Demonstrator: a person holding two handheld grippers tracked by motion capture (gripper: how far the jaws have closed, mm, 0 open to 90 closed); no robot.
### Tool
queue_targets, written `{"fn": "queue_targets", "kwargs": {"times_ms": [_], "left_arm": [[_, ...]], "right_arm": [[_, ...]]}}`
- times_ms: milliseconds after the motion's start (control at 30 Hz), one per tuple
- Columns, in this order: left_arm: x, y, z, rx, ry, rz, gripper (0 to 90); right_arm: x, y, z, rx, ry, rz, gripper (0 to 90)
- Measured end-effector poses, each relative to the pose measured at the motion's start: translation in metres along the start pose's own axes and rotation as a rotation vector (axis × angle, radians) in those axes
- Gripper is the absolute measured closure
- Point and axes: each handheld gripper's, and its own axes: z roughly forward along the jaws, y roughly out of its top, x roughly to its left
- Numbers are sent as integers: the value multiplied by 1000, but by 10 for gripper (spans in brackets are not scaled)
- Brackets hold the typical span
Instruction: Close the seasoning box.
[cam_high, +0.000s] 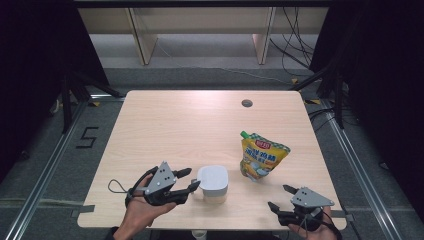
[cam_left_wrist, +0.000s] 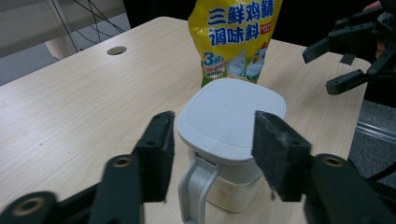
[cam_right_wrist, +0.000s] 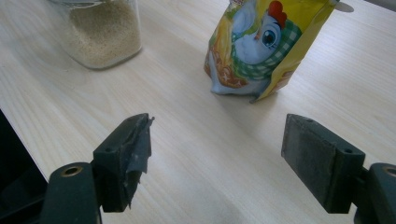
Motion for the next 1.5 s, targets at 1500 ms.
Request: {"fn": "queue_targets", "kwargs": {"times_ms": [1500], "left_arm": [[-13, -82, -15, 228, 14, -58, 267]], "right_arm": [[2, 1, 4, 25, 29, -17, 235]]}}
